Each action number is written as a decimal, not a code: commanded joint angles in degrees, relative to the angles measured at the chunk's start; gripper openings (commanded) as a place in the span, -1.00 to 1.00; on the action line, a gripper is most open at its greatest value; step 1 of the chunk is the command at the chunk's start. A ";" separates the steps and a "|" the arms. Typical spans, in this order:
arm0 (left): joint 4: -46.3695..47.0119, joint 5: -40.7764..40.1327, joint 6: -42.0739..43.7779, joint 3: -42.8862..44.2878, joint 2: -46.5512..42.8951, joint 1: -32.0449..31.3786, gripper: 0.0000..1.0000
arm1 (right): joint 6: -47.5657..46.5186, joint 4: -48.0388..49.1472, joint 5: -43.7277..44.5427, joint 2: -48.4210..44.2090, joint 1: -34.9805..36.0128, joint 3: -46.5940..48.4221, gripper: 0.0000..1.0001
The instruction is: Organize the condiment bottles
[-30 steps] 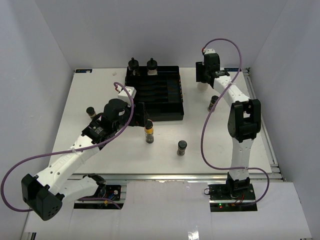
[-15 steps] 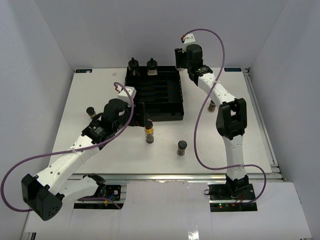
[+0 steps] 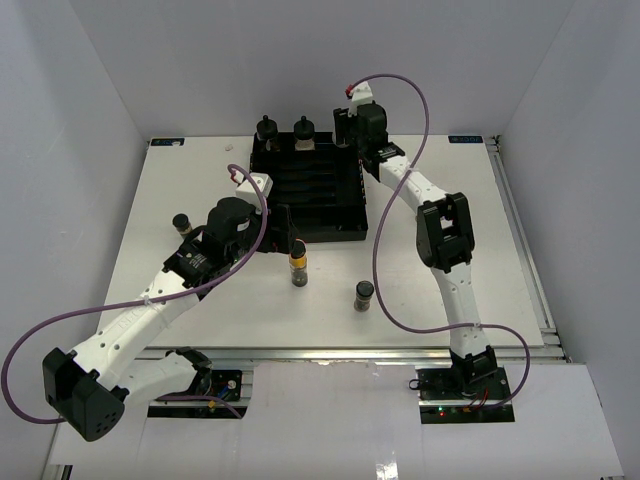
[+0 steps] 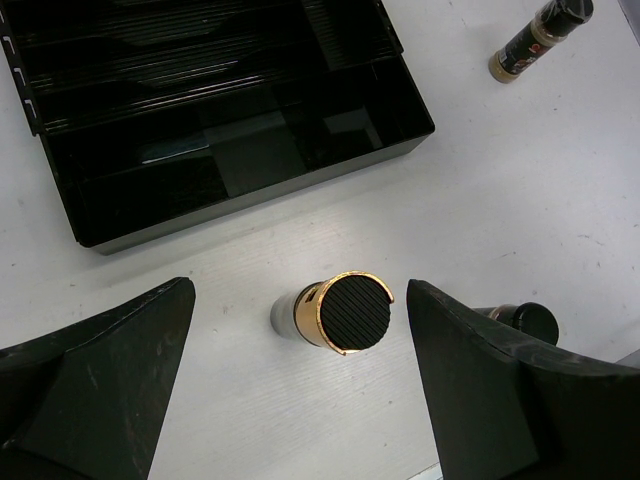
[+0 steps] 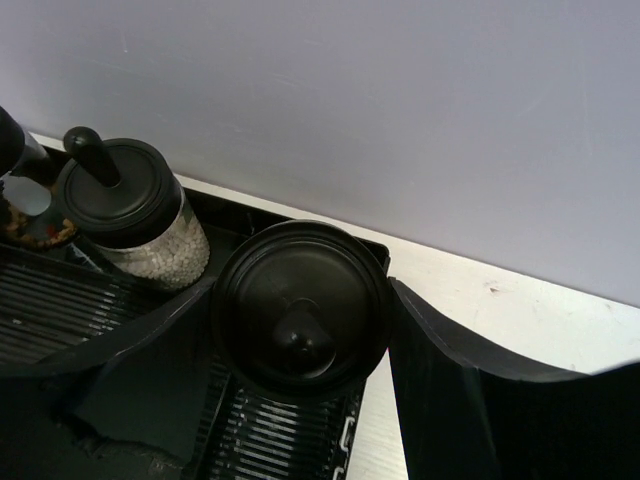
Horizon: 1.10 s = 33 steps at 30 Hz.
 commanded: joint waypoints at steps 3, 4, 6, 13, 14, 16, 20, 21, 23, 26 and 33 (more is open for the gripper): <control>0.22 0.20 0.05 -0.45 -1.21 -0.07 0.96 | 0.63 10.52 -0.79 4.28 0.49 7.97 -0.85; 0.17 0.29 0.05 -0.40 -1.11 -0.12 0.96 | 0.87 10.51 -0.88 4.85 0.49 8.17 -0.85; 0.13 0.45 0.05 -0.28 -1.11 -0.15 0.96 | 1.07 10.51 -0.96 5.55 0.57 8.34 -0.85; 0.05 0.37 0.05 -0.27 -1.54 -0.07 0.96 | 1.07 10.77 -0.78 8.07 0.76 9.53 -0.45; 0.10 0.47 0.05 -0.32 -1.51 -0.07 0.96 | 1.07 10.82 -0.79 8.38 0.76 9.72 -0.32; 0.13 0.64 -0.04 -0.27 -1.46 -0.07 0.96 | 1.16 11.02 -0.68 8.94 0.86 9.92 0.03; 0.05 0.95 -0.04 -0.18 -1.30 -0.07 0.96 | 0.86 12.29 -0.52 9.56 1.09 10.15 0.40; 0.05 0.99 -0.04 -0.18 -1.34 -0.11 0.96 | 0.81 12.44 -0.52 9.84 1.11 10.47 0.46; 0.05 1.12 -0.11 -0.18 -1.45 -0.09 0.96 | 0.80 12.46 -0.59 10.28 1.11 11.49 0.53; 0.05 1.18 -0.13 -0.20 -1.68 -0.07 0.96 | 0.80 12.94 -0.86 10.80 1.18 11.86 0.65; 0.22 1.42 -0.30 -0.26 -2.07 -0.07 0.96 | 0.64 13.41 -0.62 11.13 1.11 12.12 0.77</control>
